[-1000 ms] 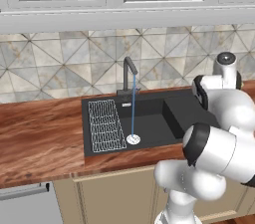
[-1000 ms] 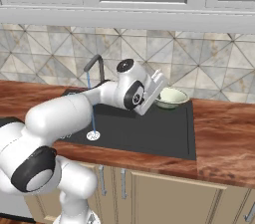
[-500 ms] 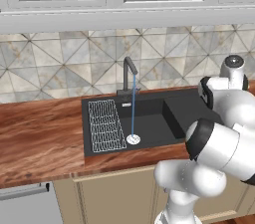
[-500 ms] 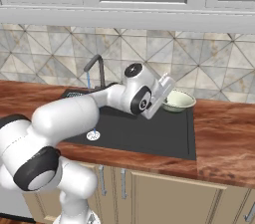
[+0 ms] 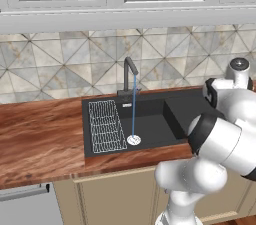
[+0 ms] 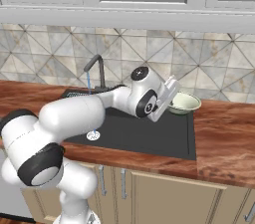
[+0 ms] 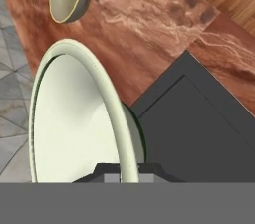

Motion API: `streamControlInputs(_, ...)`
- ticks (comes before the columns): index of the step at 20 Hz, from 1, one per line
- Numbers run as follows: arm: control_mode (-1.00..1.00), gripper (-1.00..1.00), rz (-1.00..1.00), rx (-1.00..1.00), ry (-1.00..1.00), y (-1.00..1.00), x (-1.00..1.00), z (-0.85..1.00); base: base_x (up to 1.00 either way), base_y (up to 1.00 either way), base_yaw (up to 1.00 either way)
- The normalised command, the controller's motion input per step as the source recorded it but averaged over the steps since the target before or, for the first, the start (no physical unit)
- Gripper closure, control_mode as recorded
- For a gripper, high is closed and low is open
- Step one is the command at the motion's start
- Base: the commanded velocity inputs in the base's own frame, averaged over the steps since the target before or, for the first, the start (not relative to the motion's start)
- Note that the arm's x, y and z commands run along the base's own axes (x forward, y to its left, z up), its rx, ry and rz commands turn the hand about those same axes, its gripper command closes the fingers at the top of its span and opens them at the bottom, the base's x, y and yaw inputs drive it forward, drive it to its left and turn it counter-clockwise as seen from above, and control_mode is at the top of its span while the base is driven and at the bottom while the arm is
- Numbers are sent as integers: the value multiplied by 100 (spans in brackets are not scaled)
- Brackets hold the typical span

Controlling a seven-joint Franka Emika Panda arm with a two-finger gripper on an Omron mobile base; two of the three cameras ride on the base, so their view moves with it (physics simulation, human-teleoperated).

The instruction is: Rinse each bowl for a few seconds and place them down in the sink or on the counter.

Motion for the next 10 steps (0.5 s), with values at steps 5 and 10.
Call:
streamControlInputs(5, -100, 100, 0, -1, 0, -23, 0, -7, 0, 0, 0)
streamControlInputs(10, -100, 100, 0, -1, 0, -21, 0, -8, 0, 0, 0)
